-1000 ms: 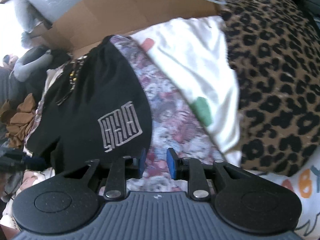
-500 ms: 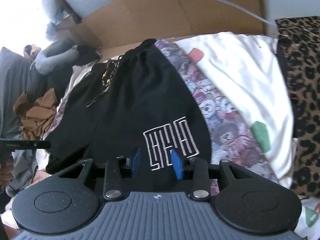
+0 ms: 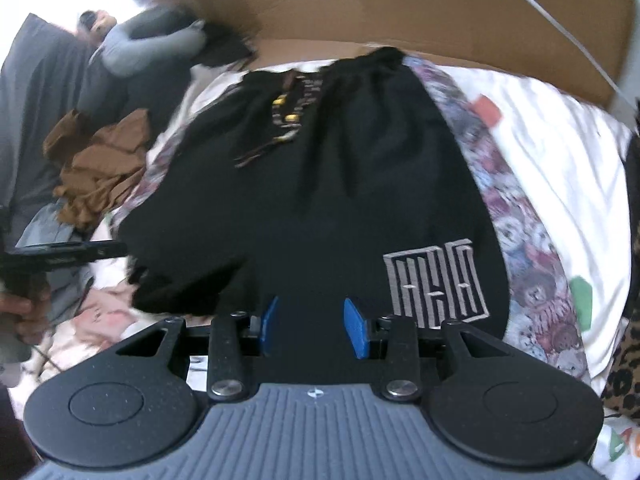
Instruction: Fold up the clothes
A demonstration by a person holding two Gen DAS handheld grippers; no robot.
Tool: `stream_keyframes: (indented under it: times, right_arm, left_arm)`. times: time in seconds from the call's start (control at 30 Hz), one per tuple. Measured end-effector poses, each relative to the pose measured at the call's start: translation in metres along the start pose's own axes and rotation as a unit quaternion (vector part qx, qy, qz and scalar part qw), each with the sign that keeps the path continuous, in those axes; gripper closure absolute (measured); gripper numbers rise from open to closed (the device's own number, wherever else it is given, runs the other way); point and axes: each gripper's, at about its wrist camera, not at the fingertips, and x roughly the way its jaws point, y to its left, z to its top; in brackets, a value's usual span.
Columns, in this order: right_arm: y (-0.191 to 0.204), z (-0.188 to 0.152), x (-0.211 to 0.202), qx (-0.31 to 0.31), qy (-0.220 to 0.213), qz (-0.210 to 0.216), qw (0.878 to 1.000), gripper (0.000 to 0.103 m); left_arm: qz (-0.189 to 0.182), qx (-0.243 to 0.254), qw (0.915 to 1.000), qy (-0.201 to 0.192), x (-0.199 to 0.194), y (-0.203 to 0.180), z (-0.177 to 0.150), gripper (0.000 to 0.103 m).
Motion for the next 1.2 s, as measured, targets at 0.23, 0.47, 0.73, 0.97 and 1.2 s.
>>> stream_keyframes:
  times: [0.23, 0.47, 0.73, 0.97, 1.2]
  right_arm:
    - [0.053, 0.025, -0.028, 0.022, -0.014, -0.004, 1.0, 0.043]
    - [0.092, 0.024, -0.059, 0.05, -0.038, -0.028, 0.998, 0.043]
    - [0.123, -0.004, -0.107, 0.078, -0.121, -0.035, 0.989, 0.036]
    - [0.115, -0.045, -0.107, 0.095, -0.154, -0.037, 0.983, 0.036]
    - [0.107, -0.068, -0.062, 0.094, -0.126, -0.054, 0.986, 0.036]
  left_arm:
    - [0.015, 0.006, 0.999, 0.042, -0.007, 0.008, -0.012, 0.05]
    - [-0.013, 0.045, 0.9986, 0.022, -0.02, -0.021, -0.003, 0.032]
    - [-0.026, 0.054, 0.9977, 0.033, -0.007, -0.046, -0.006, 0.03]
    - [-0.017, 0.085, 0.9961, 0.016, -0.004, -0.043, -0.018, 0.025]
    - [-0.038, 0.042, 0.9983, 0.014, 0.001, -0.028, -0.027, 0.025]
